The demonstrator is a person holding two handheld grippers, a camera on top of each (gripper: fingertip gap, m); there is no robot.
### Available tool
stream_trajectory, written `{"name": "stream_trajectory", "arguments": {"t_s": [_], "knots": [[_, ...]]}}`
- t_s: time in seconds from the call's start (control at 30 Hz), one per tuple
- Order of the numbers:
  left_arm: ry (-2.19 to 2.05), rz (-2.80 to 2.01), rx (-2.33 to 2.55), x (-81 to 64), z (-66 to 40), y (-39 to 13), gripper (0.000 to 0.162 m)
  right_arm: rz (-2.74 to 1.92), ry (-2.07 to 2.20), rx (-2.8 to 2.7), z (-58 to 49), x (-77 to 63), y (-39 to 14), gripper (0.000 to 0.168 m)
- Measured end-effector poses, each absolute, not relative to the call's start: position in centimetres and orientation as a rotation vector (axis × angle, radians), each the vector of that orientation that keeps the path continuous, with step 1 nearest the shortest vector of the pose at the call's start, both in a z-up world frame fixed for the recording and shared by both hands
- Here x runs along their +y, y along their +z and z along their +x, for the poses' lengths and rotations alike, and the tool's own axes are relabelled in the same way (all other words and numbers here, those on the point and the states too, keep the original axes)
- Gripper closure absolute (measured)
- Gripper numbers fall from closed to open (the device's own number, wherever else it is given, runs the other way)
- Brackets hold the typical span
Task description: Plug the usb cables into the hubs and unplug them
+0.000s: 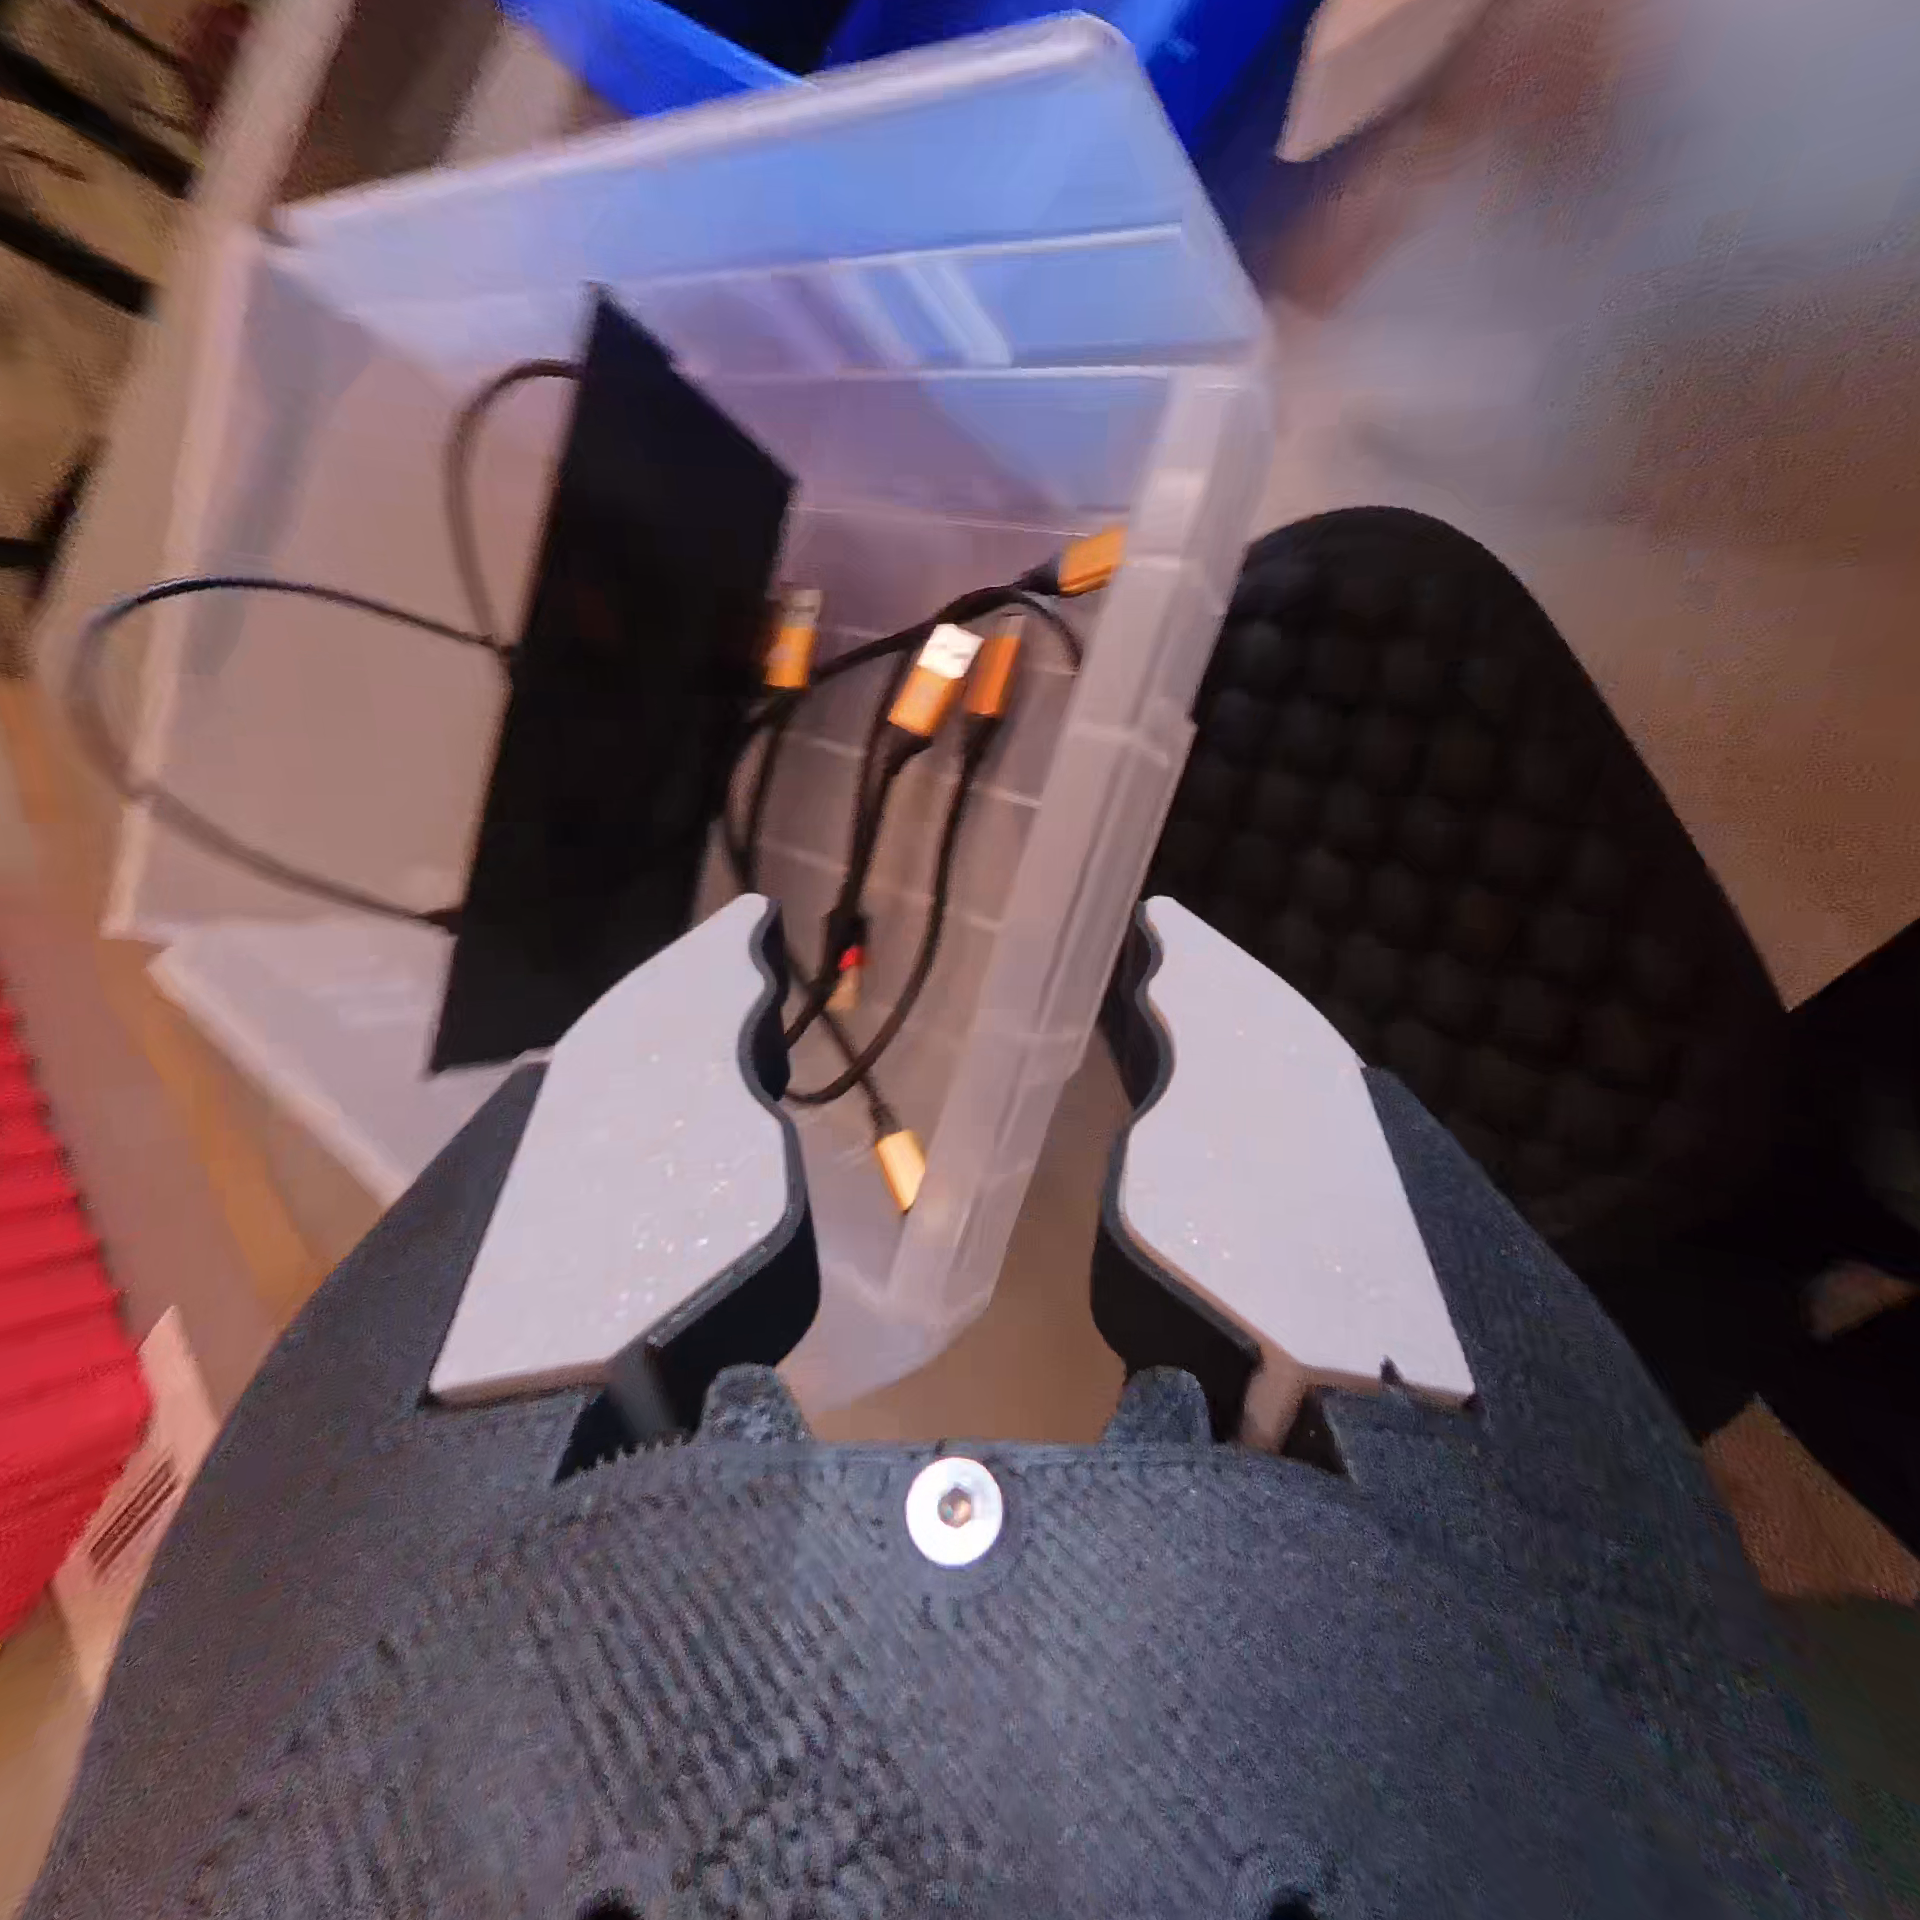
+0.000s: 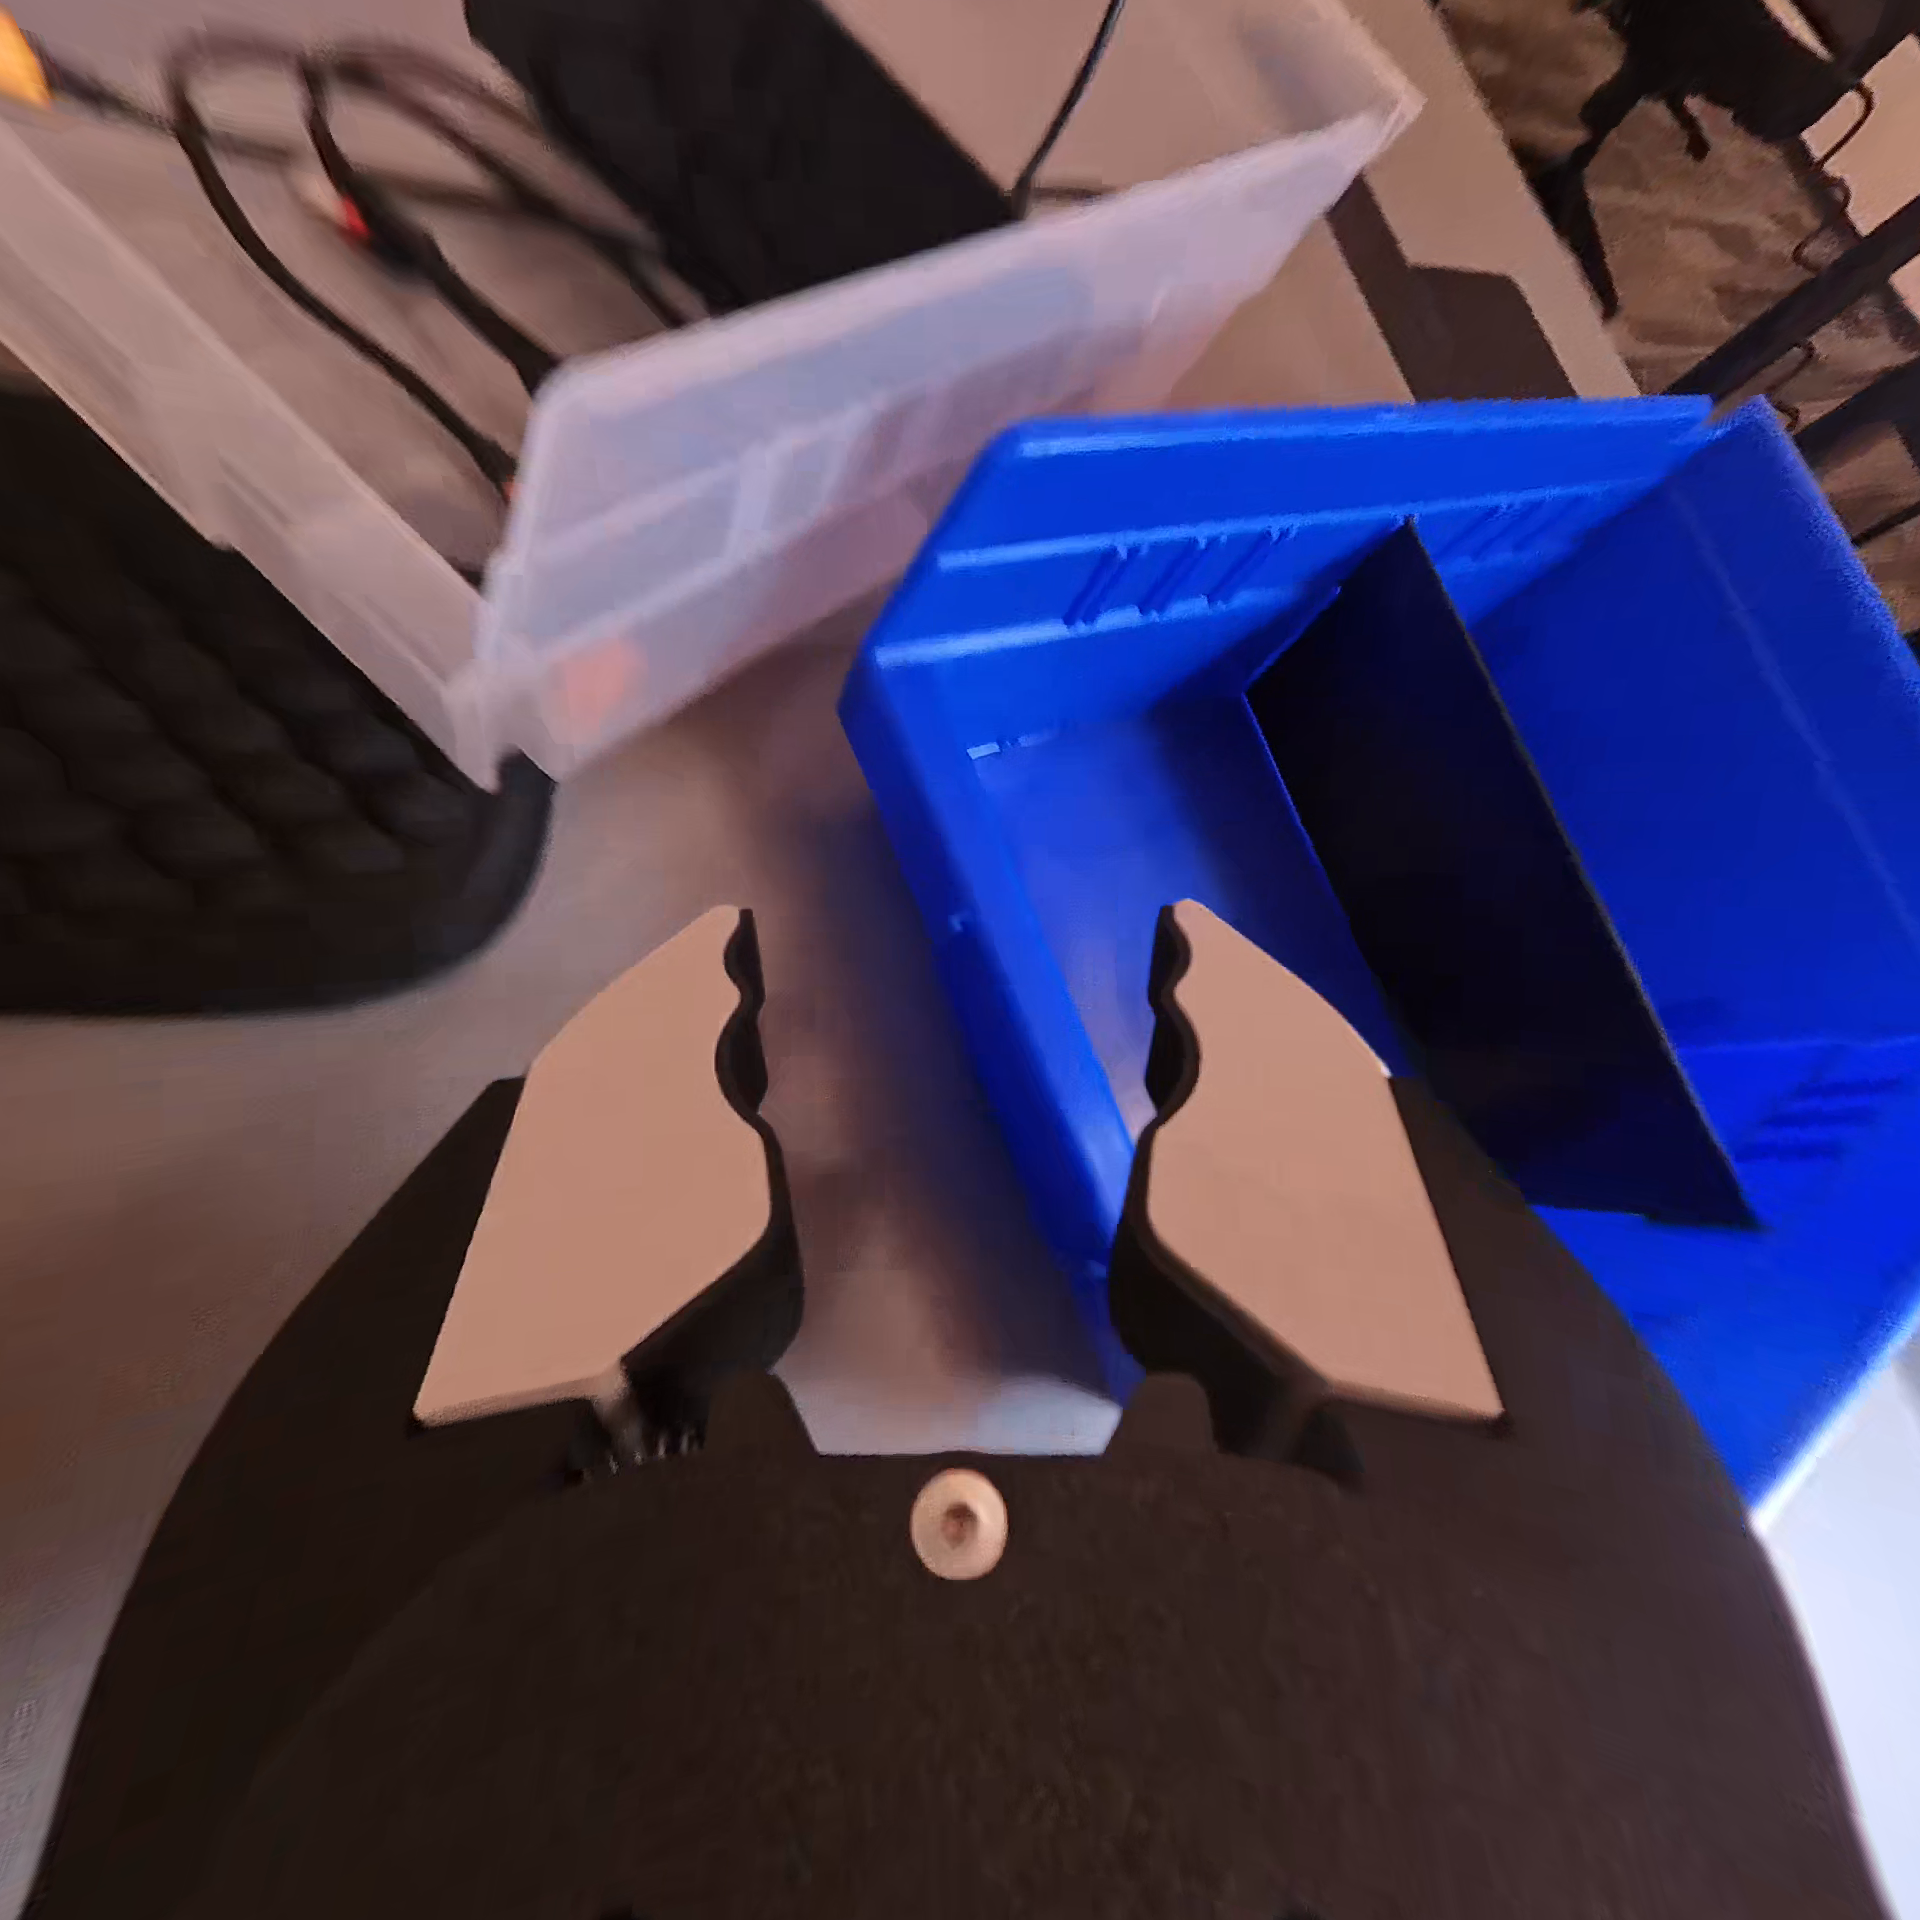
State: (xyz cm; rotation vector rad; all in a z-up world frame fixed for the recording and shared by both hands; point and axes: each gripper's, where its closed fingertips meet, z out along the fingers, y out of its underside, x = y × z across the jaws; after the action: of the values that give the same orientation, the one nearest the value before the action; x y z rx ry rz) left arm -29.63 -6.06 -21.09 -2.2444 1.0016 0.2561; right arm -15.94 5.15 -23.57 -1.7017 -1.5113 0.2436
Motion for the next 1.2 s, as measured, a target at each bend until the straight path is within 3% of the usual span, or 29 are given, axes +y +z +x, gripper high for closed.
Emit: {"name": "stream_trajectory", "arguments": {"t_s": [0.03, 0.1, 0.17, 0.27, 0.33, 0.83, 1.2], "knots": [[0.240, -2.293, 1.054, -5.6, -29.0, -22.4, 0.094, -1.703, 0.187, -1.566, -15.9, 5.8, -24.4, 0.094], [0.235, -2.378, 1.165, -4.9, -28.7, -25.0, 0.091, -1.716, 0.084, -1.671, -15.6, 6.9, -26.1, 0.096], [0.202, -2.445, 1.232, -4.4, -28.9, -26.9, 0.099, -1.725, -0.020, -1.741, -14.8, 8.0, -27.4, 0.115], [0.000, -2.473, 1.355, -5.3, -28.0, -28.3, 0.132, -1.715, 0.009, -1.821, -13.7, 7.9, -28.3, 0.133], [0.002, -2.441, 1.392, -5.4, -28.0, -28.1, 0.137, -1.715, 0.027, -1.850, -12.2, 7.3, -28.4, 0.137], [0.022, -2.448, 1.374, -1.1, -29.8, -27.8, 0.137, -1.938, -0.142, -1.592, 12.3, 8.8, -28.4, 0.139], [-0.009, -2.443, 1.272, 4.0, -30.8, -24.0, 0.134, -1.976, -0.176, -1.521, 16.0, 14.5, -28.4, 0.139]]}}
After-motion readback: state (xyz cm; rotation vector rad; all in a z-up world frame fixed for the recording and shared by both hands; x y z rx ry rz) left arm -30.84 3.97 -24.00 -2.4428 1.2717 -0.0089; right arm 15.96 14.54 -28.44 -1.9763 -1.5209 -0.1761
